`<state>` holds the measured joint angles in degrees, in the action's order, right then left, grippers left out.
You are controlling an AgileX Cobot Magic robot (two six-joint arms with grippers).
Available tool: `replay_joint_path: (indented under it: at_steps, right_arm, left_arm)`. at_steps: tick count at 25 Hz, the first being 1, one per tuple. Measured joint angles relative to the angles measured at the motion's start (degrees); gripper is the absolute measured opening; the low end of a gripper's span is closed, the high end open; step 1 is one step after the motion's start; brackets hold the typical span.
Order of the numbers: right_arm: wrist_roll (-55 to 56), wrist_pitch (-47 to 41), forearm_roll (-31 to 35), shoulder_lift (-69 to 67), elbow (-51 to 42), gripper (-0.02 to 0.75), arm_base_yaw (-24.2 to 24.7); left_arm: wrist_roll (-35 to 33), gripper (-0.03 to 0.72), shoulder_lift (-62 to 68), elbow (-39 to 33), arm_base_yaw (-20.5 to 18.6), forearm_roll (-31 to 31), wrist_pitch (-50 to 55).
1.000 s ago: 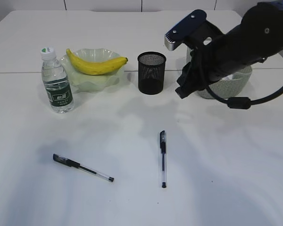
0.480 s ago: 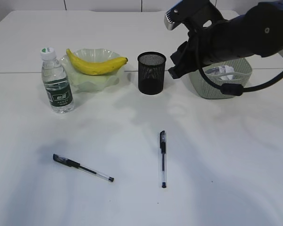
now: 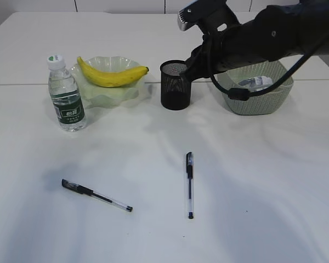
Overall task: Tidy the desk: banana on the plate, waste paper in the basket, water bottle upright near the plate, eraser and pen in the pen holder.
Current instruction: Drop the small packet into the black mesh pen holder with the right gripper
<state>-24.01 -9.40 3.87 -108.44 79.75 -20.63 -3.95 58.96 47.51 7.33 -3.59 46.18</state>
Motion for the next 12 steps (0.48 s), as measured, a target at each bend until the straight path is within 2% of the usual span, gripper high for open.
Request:
replay_joint_path:
  at_steps: [12]
  right_arm:
    - [0.11, 1.98, 1.12, -8.49, 9.15, 0.110, 1.15]
  left_arm:
    - [0.00, 0.487, 0.00, 0.00, 0.00, 0.00, 0.13]
